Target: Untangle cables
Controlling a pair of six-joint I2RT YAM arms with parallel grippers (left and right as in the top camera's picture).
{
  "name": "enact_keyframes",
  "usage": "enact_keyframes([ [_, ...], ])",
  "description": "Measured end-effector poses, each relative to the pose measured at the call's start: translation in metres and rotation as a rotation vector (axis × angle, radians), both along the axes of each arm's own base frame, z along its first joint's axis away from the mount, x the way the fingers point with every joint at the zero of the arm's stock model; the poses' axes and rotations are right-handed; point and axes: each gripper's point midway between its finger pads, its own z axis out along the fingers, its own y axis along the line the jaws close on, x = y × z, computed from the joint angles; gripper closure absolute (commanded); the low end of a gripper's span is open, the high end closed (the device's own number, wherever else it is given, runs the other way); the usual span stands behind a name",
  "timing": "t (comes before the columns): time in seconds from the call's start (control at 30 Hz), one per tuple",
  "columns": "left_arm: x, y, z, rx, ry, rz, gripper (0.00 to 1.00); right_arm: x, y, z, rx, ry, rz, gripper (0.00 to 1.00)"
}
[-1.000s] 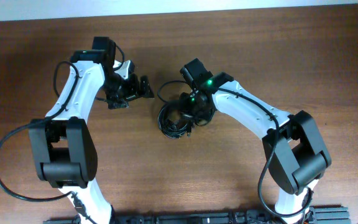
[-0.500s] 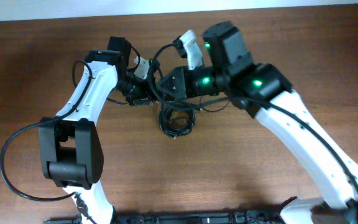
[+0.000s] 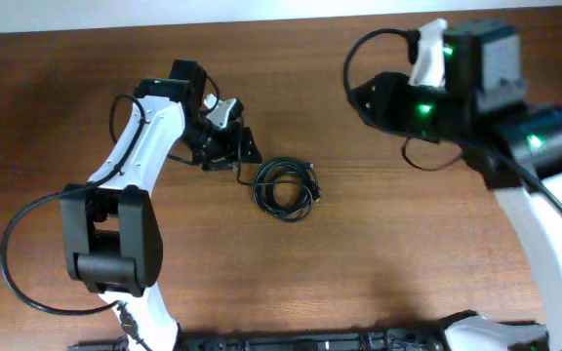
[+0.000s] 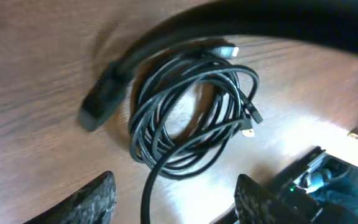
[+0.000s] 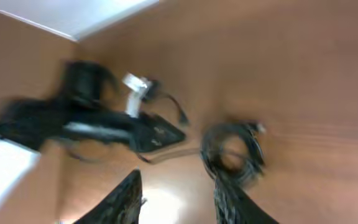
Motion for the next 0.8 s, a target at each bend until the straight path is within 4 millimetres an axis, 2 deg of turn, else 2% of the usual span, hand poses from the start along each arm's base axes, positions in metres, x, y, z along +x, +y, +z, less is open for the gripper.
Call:
enact_keyframes([
  [0.07,-0.006,-0.005,0.013,-0.120,0.060,0.033,0.48,0.007,0.020,-0.059,-0.104,0.144,0.128,0.44],
  [0.1,-0.003,-0.006,0.024,-0.206,0.072,0.063,0.50,0.010,0.040,-0.091,-0.131,0.200,0.233,0.38],
  [0.13,0.001,-0.004,0.034,-0.287,0.086,0.104,0.51,0.016,0.066,-0.122,-0.157,0.218,0.341,0.27],
  [0.17,0.007,0.005,0.042,-0.343,0.126,0.185,0.50,0.015,0.085,-0.143,-0.167,0.237,0.408,0.25],
  [0.23,0.016,0.024,0.049,-0.387,0.229,0.355,0.41,0.017,0.109,-0.162,-0.174,0.214,0.487,0.16],
  [0.3,0.023,0.044,0.050,-0.398,0.271,0.462,0.38,0.018,0.114,-0.166,-0.170,0.210,0.506,0.12],
  [0.33,0.024,0.053,0.044,-0.357,0.275,0.495,0.38,0.019,0.117,-0.164,-0.154,0.200,0.514,0.07],
  [0.37,0.024,0.061,0.035,-0.294,0.274,0.515,0.36,0.020,0.118,-0.163,-0.148,0.194,0.515,0.08],
  [0.4,0.022,0.075,0.021,-0.181,0.266,0.539,0.41,0.024,0.119,-0.162,-0.150,0.177,0.511,0.08],
  [0.43,0.021,0.084,0.013,-0.112,0.256,0.547,0.41,0.029,0.119,-0.162,-0.159,0.153,0.502,0.08],
  [0.47,0.020,0.098,0.000,0.013,0.229,0.558,0.29,0.039,0.120,-0.162,-0.178,0.109,0.486,0.03],
  [0.5,0.021,0.109,-0.007,0.096,0.221,0.586,0.26,0.043,0.119,-0.165,-0.192,0.099,0.475,0.02],
  [0.53,0.021,0.124,-0.013,0.173,0.224,0.648,0.11,0.046,0.121,-0.170,-0.208,0.092,0.477,0.01],
  [0.57,0.021,0.143,-0.017,0.233,0.240,0.730,0.00,0.049,0.127,-0.185,-0.226,0.101,0.483,0.01],
  [0.6,0.019,0.167,-0.020,0.272,0.257,0.821,0.01,0.053,0.137,-0.205,-0.252,0.100,0.494,0.01],
  [0.63,0.016,0.183,-0.021,0.292,0.274,0.877,0.01,0.058,0.154,-0.230,-0.286,0.065,0.541,0.02],
  [0.67,0.015,0.190,-0.021,0.305,0.277,0.898,0.01,0.059,0.161,-0.244,-0.317,0.054,0.560,0.02],
  [0.7,0.015,0.192,-0.022,0.311,0.280,0.906,0.01,0.058,0.170,-0.260,-0.357,0.036,0.582,0.10],
  [0.73,0.014,0.192,-0.022,0.320,0.279,0.907,0.01,0.056,0.181,-0.272,-0.396,0.004,0.618,0.23],
  [0.77,0.016,0.192,-0.022,0.321,0.272,0.909,0.01,0.053,0.191,-0.273,-0.418,-0.034,0.640,0.48],
  [0.8,0.016,0.193,-0.022,0.322,0.272,0.911,0.01,0.056,0.192,-0.273,-0.431,-0.053,0.636,0.60],
])
